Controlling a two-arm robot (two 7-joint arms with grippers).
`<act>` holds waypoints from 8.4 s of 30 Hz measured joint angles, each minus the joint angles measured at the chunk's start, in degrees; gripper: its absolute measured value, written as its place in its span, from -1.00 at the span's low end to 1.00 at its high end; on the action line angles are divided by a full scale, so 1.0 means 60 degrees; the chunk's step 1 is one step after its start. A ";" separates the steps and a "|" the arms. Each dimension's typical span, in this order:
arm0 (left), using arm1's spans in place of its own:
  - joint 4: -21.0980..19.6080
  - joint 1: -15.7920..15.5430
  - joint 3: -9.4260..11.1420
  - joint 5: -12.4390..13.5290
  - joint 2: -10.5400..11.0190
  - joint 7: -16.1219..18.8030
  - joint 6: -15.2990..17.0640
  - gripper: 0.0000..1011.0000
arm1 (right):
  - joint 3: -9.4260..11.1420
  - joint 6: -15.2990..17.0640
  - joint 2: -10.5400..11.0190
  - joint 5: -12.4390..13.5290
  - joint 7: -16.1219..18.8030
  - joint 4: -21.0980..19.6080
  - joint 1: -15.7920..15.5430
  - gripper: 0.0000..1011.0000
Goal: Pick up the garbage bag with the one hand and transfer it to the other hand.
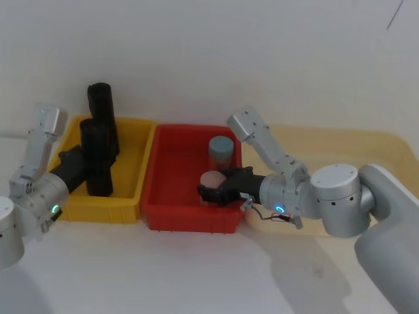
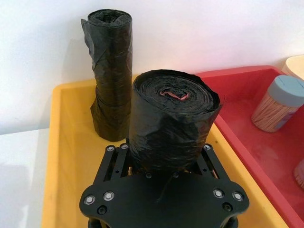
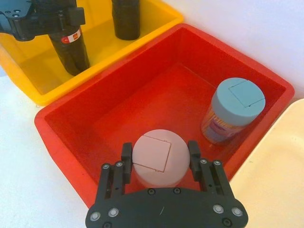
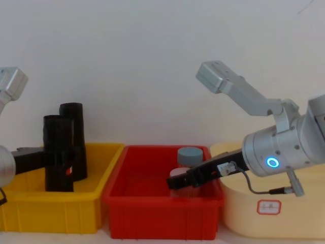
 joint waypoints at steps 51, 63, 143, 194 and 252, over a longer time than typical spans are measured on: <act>0.0001 0.0000 0.0000 0.0000 0.0000 0.0000 -0.0001 -0.04 | 0.2560 -0.1119 0.1248 0.0244 -0.1383 -0.3989 -0.1939 0.31; 0.0001 0.0000 0.0000 0.0000 0.0000 0.0000 -0.0001 -0.04 | 0.3858 -0.1484 0.1580 0.0381 -0.2120 -0.4353 -0.3113 0.31; 0.1572 -0.3102 0.0423 -0.1364 -0.0555 -0.3743 -0.0875 -0.04 | 0.4122 -0.2156 0.1299 0.0332 -0.1734 -0.3440 -0.3233 0.98; 1.0220 -0.7852 0.2352 -0.2702 -0.3109 -0.8986 -0.2983 -0.04 | 0.2308 -0.2399 0.0885 -0.0372 -0.0520 -0.1942 -0.1306 0.98; 1.0577 -0.8038 0.2435 -0.2771 -0.3209 -0.9163 -0.3078 -0.04 | 0.0940 -0.2125 0.0334 -0.1525 -0.0087 -0.1115 0.0523 0.98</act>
